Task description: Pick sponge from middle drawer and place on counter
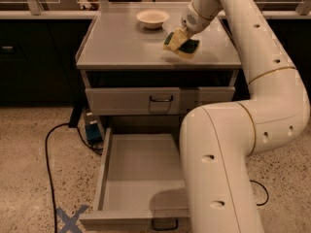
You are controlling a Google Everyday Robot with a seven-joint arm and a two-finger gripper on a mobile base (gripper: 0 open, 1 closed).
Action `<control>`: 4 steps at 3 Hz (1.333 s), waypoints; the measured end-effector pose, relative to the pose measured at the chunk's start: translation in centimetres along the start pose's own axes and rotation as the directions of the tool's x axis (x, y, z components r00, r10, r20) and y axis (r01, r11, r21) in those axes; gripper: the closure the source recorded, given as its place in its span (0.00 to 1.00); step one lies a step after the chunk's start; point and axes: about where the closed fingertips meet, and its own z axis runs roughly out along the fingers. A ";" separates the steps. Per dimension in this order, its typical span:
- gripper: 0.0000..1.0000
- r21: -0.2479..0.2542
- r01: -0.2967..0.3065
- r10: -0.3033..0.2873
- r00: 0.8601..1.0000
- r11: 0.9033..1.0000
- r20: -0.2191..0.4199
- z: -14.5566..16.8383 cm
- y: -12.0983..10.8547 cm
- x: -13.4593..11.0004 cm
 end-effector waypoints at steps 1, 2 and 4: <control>1.00 0.032 -0.024 0.023 1.000 0.999 0.009 0.7 -1.3 0.2; 1.00 0.135 -0.156 0.148 0.987 0.979 0.062 1.1 -5.7 1.8; 1.00 0.291 -0.374 0.347 0.927 0.881 0.142 1.3 -11.4 3.8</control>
Offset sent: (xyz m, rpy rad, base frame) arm 0.1411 -0.1147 0.0144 0.0819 -0.1280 -0.4628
